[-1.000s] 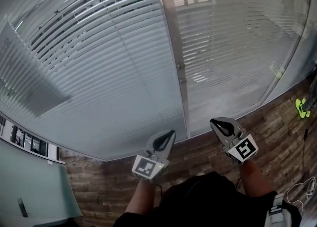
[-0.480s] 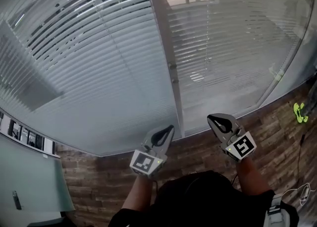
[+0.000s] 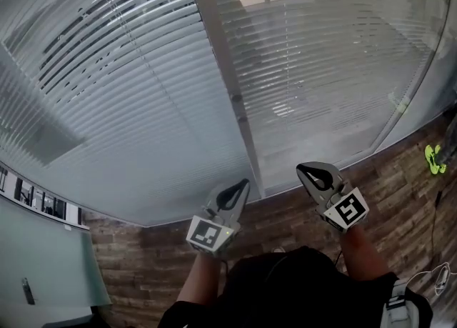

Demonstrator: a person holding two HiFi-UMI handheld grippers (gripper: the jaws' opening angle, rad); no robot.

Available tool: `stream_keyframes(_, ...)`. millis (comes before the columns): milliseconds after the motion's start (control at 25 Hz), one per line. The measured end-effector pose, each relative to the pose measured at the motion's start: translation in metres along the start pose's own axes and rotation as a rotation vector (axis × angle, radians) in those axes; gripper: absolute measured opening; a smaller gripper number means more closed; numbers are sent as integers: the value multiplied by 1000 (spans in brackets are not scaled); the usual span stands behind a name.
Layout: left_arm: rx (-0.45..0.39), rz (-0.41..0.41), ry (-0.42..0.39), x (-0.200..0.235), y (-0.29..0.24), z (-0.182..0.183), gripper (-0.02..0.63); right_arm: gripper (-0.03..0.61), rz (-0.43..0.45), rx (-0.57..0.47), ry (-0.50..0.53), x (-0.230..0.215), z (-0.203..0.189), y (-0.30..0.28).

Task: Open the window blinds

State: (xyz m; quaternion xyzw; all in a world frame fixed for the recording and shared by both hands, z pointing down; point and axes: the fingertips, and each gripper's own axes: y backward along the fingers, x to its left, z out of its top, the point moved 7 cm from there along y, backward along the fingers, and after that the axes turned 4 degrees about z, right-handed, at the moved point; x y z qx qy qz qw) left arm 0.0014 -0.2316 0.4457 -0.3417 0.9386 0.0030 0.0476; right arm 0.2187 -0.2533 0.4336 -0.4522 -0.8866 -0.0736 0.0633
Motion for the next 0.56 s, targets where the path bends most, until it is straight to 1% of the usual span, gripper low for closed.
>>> stream_keyframes(80, 10, -2, 1, -1, -4, 3, 4, 6, 7, 18, -6, -2, -3, 1)
stream_keyframes(240, 10, 2, -5, -2, -9, 1, 4, 6, 19, -8, 15, -7, -4, 3)
stream_keyframes(360, 14, 0, -14, -3, -13, 0, 3, 6, 23, 18, -2, -8, -8, 5)
stream_keyframes(560, 8, -1, -19, 0, -22, 6, 3, 6, 29, 22, 19, -16, -5, 3)
